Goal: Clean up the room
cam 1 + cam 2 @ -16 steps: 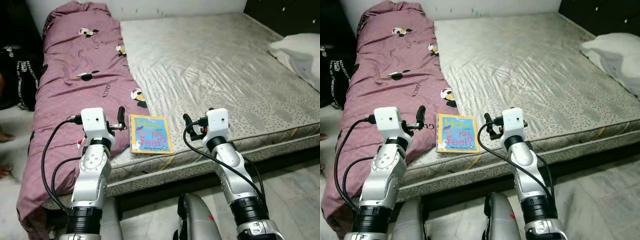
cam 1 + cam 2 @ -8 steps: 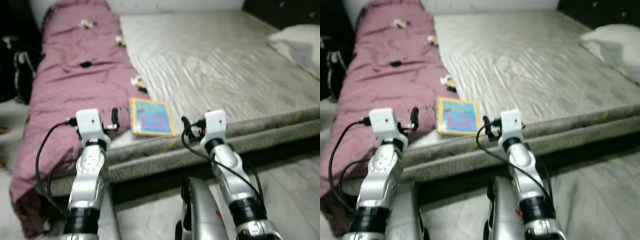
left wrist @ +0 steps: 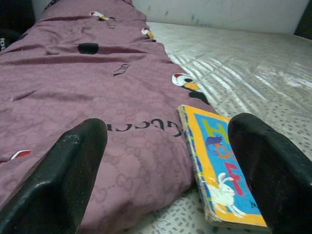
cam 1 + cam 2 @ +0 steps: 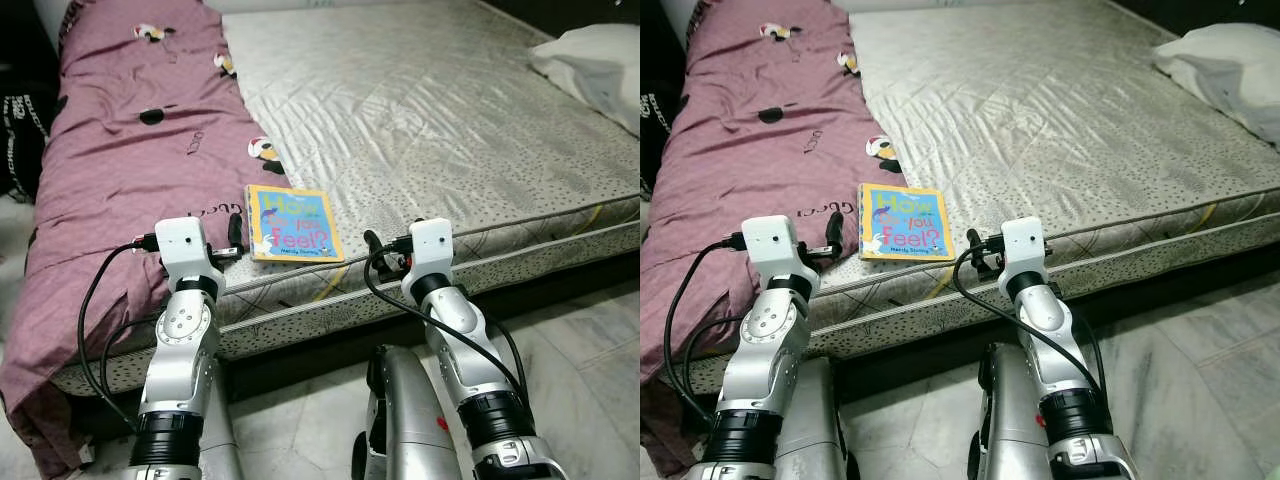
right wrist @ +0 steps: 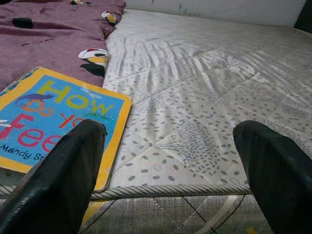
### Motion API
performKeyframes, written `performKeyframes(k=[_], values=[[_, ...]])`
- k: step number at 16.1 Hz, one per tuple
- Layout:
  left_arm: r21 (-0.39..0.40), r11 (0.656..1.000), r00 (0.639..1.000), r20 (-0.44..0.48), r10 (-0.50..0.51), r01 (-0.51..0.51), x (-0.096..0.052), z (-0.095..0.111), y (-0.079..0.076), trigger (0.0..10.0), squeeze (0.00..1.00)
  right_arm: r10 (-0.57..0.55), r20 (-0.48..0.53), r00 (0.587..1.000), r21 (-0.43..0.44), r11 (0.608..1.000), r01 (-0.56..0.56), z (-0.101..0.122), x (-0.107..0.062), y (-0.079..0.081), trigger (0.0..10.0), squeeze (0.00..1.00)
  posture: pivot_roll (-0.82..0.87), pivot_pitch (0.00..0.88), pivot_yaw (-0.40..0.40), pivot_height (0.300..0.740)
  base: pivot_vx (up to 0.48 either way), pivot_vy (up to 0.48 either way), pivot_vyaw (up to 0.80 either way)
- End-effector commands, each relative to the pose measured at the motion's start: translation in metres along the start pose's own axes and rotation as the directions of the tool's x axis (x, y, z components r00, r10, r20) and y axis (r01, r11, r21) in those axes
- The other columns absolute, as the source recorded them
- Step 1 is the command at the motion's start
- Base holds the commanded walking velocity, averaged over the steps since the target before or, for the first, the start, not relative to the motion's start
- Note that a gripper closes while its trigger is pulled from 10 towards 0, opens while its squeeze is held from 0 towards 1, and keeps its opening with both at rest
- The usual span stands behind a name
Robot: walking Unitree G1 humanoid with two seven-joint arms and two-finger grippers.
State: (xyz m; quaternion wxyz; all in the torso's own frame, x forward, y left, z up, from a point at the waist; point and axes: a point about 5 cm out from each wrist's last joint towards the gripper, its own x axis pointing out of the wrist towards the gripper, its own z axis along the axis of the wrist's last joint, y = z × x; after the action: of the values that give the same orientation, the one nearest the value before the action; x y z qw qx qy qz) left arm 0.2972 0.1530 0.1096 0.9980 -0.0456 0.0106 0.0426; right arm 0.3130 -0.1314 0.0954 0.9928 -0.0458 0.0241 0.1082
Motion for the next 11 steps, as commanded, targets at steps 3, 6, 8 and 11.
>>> performKeyframes(k=[3,6,8,11], values=[[-0.006,1.000,1.000,0.011,-0.004,0.004,0.000,0.003,-0.001,10.0,0.00,0.008,0.006,1.000,-0.004,1.000,-0.008,0.003,0.002,0.000,10.0,0.00,-0.02,0.000,-0.023,0.487,0.164,0.000,0.00],[-0.041,0.998,0.999,-0.010,0.043,-0.043,-0.002,0.002,0.003,10.0,0.00,0.006,0.002,1.000,-0.007,1.000,-0.006,0.001,-0.003,-0.001,10.0,0.00,-0.02,0.000,-0.031,0.487,0.000,0.000,0.00],[-0.054,0.997,0.997,-0.050,0.052,-0.054,-0.003,-0.005,0.008,10.0,0.00,0.002,0.005,1.000,-0.007,1.000,-0.002,0.002,-0.009,-0.004,10.0,0.00,-0.03,0.000,-0.042,0.487,0.000,0.000,0.00],[-0.081,0.993,0.985,-0.159,0.068,-0.082,0.004,-0.023,0.014,10.0,0.00,-0.042,-0.008,0.999,-0.030,0.999,0.042,0.001,-0.028,-0.018,10.0,0.00,-0.09,0.036,-0.037,0.487,0.000,0.000,0.00]])
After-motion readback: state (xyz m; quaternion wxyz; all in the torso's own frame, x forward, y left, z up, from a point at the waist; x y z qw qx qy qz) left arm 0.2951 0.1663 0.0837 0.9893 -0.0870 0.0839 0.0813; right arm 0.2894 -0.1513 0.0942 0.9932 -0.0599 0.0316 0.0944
